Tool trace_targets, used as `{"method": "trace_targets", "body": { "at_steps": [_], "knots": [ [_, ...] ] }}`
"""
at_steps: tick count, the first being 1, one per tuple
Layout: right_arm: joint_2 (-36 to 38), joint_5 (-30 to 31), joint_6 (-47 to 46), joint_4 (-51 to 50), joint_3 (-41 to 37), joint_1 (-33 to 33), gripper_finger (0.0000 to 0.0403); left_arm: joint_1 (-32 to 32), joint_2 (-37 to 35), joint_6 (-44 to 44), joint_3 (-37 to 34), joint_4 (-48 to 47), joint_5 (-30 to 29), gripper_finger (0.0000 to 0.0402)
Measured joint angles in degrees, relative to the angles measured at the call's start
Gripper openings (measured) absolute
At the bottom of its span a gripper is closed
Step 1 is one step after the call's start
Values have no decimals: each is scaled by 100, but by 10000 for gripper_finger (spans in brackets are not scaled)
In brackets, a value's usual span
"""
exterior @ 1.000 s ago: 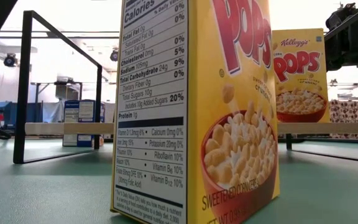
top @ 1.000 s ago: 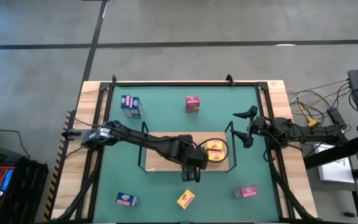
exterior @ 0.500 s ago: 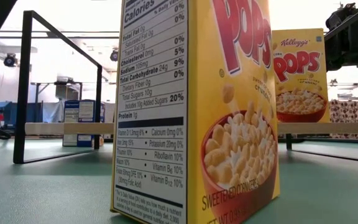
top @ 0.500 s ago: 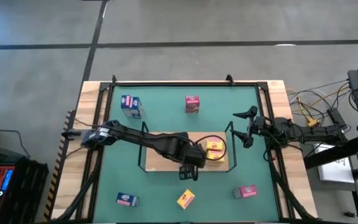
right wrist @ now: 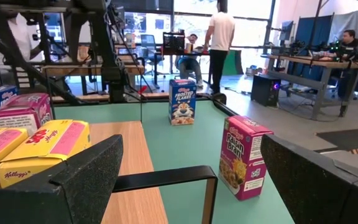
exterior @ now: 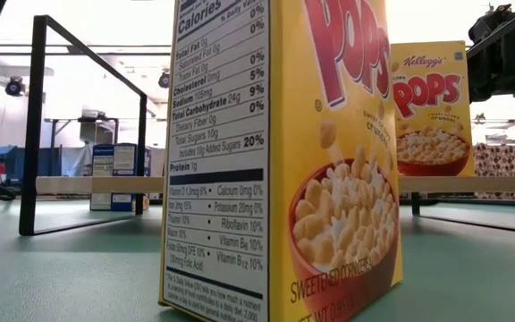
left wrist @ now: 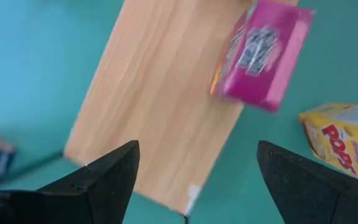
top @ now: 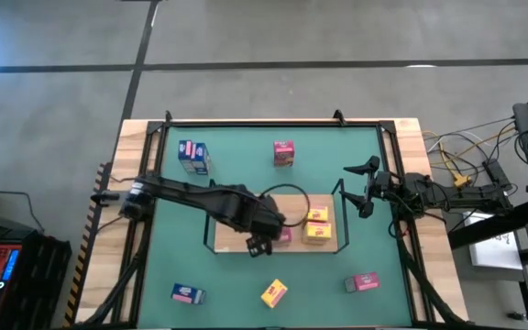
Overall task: Stack cereal on shelf
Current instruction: Put the bottom blue cereal box on the shelf
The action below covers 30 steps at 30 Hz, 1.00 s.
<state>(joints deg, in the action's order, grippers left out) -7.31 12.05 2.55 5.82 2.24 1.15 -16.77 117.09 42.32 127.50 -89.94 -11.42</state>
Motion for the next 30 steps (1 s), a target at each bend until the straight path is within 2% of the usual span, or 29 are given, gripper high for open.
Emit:
{"method": "trace_targets", "body": {
  "at_steps": [6,12,18,22,30],
  "knots": [
    [0,-2,0,-3,0,1,370,-275,-955,1665,-1408,-10,42,301],
    [2,0,0,-2,0,2,370,-1043,-1609,3931,-2605,-11,392,300],
    [0,-1,0,-2,0,2,370,-1907,-1853,6524,-2825,-8,398,300],
    [0,0,0,0,0,2,370,-2321,-1859,8549,-2863,-8,452,300],
    [2,-1,0,-1,0,1,370,-2595,-1848,11945,-3097,-4,2069,300]
  ]
}}
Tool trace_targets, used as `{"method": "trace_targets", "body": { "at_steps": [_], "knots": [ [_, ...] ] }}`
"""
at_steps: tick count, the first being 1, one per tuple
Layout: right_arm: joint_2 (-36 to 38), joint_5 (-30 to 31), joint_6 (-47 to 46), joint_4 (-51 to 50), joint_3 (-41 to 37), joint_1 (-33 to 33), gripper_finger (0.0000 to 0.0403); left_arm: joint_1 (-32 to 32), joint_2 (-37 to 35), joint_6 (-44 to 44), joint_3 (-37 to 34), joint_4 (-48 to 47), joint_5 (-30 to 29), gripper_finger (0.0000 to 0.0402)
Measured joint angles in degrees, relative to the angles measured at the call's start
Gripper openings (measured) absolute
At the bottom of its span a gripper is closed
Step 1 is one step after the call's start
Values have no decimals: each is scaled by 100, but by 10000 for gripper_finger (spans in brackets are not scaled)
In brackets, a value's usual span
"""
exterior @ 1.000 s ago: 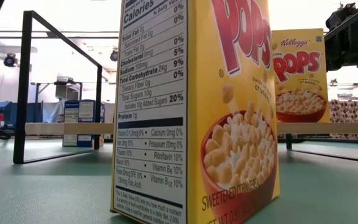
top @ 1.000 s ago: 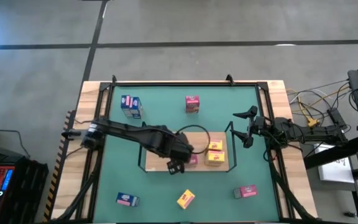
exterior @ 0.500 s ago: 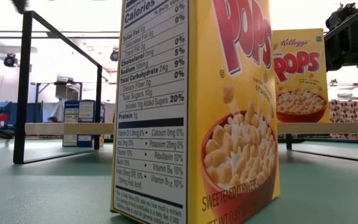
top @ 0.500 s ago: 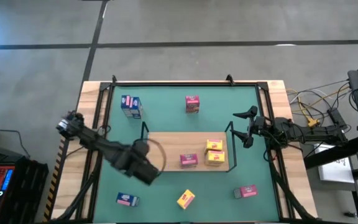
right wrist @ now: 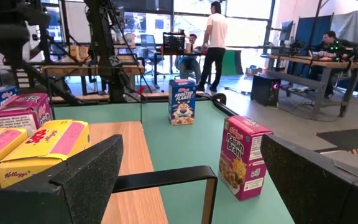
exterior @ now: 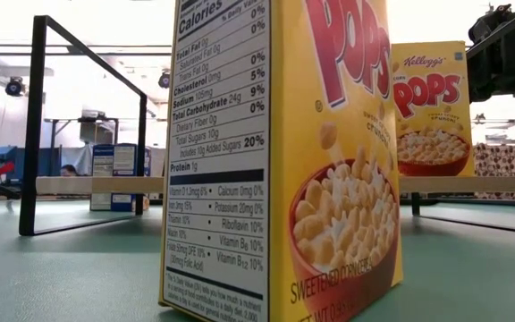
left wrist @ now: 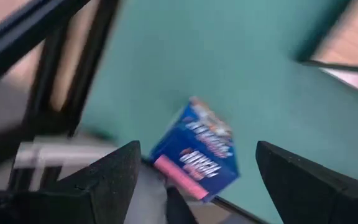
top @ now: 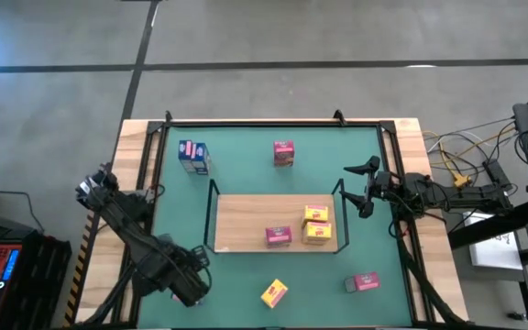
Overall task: Stack cereal on shelf
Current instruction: Put the bottom blue cereal box on the shelf
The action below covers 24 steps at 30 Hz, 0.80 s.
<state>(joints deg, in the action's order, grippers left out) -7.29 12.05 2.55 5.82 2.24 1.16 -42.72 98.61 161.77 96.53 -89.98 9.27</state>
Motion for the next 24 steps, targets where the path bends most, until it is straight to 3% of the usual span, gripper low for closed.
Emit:
{"method": "trace_targets", "body": {
  "at_steps": [4,12,24],
  "knots": [
    [-2,1,0,1,0,0,370,2,39,978,23,243,554,300],
    [0,-2,0,-1,0,1,370,4,290,1749,24,658,498,300],
    [0,1,0,-1,0,-1,370,-15,569,1830,20,814,429,300]
  ]
}}
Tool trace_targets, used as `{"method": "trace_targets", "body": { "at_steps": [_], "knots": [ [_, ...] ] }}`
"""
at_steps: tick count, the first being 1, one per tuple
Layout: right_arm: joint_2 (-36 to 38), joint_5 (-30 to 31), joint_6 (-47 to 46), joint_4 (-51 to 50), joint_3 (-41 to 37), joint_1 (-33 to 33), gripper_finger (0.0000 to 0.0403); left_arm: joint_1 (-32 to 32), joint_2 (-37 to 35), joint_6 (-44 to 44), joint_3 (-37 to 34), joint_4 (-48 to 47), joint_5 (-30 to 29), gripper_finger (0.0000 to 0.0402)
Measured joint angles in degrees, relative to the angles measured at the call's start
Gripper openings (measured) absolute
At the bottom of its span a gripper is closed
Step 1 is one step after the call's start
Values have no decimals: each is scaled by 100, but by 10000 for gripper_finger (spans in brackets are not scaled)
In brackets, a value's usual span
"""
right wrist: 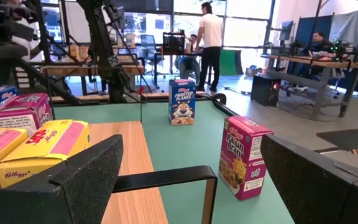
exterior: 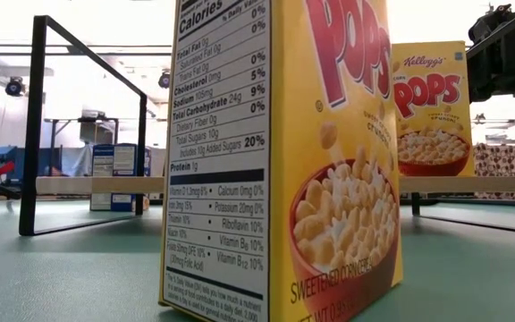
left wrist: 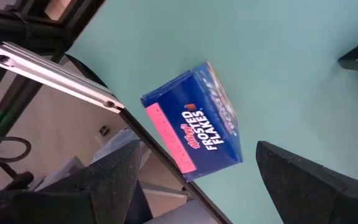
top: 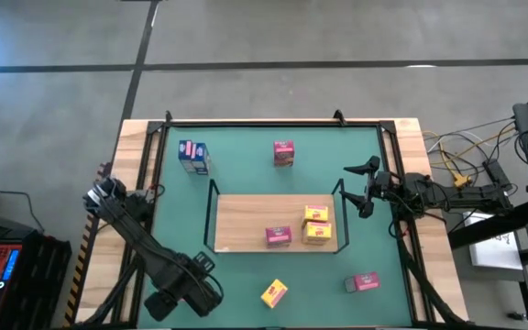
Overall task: Stack cereal on shelf
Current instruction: Put the bottom blue cereal box on the shelf
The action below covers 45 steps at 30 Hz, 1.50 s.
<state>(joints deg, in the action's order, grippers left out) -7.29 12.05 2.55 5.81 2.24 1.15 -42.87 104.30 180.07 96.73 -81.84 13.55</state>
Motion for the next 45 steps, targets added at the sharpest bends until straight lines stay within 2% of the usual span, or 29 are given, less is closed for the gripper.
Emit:
{"method": "trace_targets", "body": {
  "at_steps": [6,8,11,14,17,19,21,25,32,35,38,42,45],
  "knots": [
    [0,0,0,2,0,0,370,-76,109,-25,0,69,141,300],
    [0,0,0,2,0,0,370,-111,109,-508,0,13,139,300],
    [0,0,0,1,0,1,370,-187,98,-2450,0,-288,-229,300],
    [0,0,0,0,0,0,370,-229,95,-4812,0,-637,-1317,300],
    [0,-1,0,0,0,2,370,-232,98,-6799,0,-612,-2345,300],
    [0,-1,1,1,0,1,370,-232,98,-7856,0,-620,-2644,300],
    [0,0,0,1,0,1,370,-237,98,-8467,0,-716,-2733,300],
    [0,0,0,0,0,1,370,-237,98,-9220,-2,-813,-2795,300],
    [0,0,0,0,0,1,370,-258,165,-11431,-7,-710,-2824,300],
    [0,0,0,1,0,2,370,-272,198,-11492,-7,-695,-2787,300],
    [0,0,0,2,0,2,370,-266,200,-11553,-7,-436,-2197,300],
    [0,-1,1,0,0,2,370,-275,203,-12062,-7,-234,-1728,300],
    [0,0,0,0,0,0,370,-285,218,-12060,-11,36,-1462,300]
  ]
}}
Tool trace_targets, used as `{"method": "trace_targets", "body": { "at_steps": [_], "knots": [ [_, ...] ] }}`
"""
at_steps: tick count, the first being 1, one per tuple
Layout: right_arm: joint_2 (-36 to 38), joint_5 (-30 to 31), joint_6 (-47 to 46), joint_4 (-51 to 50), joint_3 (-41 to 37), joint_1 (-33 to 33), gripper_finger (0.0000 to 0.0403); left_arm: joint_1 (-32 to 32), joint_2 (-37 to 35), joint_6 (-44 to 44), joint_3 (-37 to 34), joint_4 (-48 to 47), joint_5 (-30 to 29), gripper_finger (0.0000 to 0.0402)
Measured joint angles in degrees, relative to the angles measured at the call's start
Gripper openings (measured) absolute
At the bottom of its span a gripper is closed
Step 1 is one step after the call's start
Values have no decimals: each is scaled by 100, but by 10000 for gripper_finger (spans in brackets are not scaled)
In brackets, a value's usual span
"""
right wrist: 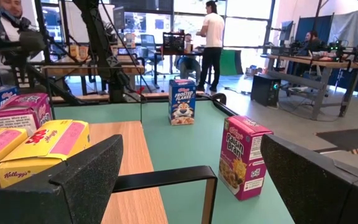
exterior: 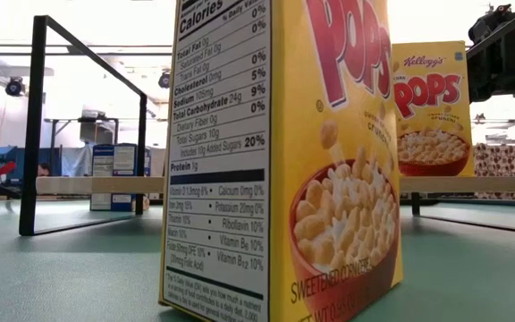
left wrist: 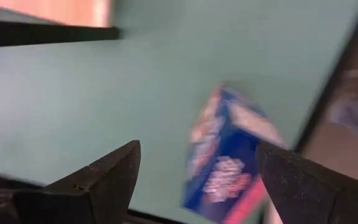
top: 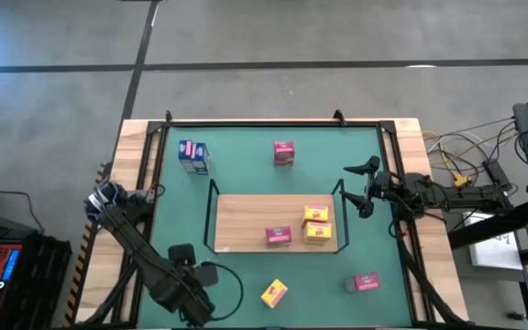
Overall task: Stack cereal on shelf
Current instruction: Put the bottom blue cereal box on the shelf
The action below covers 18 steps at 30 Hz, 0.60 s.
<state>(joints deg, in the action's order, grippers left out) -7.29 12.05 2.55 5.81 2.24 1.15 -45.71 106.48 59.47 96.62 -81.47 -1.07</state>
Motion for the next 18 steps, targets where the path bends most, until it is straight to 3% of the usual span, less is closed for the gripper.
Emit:
{"method": "trace_targets", "body": {
  "at_steps": [3,10,18],
  "knots": [
    [0,0,0,1,0,2,370,-4,4,-229,0,222,360,300],
    [0,0,0,2,0,0,370,-8,0,-1366,0,210,403,300],
    [0,0,0,2,0,2,370,-118,2,-1229,0,346,491,300]
  ]
}}
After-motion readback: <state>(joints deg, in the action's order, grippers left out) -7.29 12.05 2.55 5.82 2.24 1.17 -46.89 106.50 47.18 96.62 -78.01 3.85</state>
